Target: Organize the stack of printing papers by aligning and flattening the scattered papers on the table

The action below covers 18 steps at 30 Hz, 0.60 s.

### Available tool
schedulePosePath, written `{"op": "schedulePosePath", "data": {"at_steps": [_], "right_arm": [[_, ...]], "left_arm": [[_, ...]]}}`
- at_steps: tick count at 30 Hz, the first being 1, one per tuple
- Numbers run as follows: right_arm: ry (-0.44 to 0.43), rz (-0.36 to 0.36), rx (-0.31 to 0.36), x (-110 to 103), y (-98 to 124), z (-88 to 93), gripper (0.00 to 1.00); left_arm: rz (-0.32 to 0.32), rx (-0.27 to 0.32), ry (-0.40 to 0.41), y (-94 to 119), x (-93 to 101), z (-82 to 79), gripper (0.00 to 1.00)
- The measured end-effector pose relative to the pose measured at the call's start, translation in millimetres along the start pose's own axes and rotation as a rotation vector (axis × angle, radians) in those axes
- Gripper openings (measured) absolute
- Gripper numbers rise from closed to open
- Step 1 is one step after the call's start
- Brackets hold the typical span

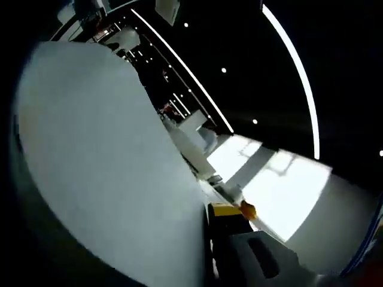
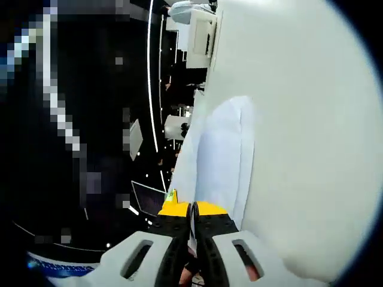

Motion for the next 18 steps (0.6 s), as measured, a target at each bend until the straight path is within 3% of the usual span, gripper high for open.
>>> {"op": "schedulePosePath", "data": {"at_steps": [3,6,10,12,18], "right_arm": [[0.011,-0.004,-0.005,-4,0,-4.7,0.14],[0.027,0.000,0.004,-7,6,-16.3,0.21],[0.137,0.003,0.076,-13,15,-47.3,0.26],[0.217,-0.002,0.126,-18,18,-72.0,0.26],[0.390,0.040,0.173,-25,26,-124.1,0.29]], "left_arm": [[-0.003,0.028,0.092,2,-0.8,-5.7,0.06],[0.005,0.019,0.077,0,2.6,-7.5,0.06],[0.049,-0.031,0.002,-9,18.9,-5.3,0.06],[0.083,-0.080,-0.005,-15,25.0,-1.9,0.06],[0.143,-0.151,-0.132,-34,46.9,-14.4,0.06]]}}
Point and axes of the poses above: the point that each gripper's makers call its tool centre point, and the gripper's own axes: y roughly backward along the fingers, x roughly to its right, z roughly out of its underside, the point moved 2 cm from there along y, roughly backward along the fingers, and after that the axes turned 6 degrees about z, right-handed, at the moved point
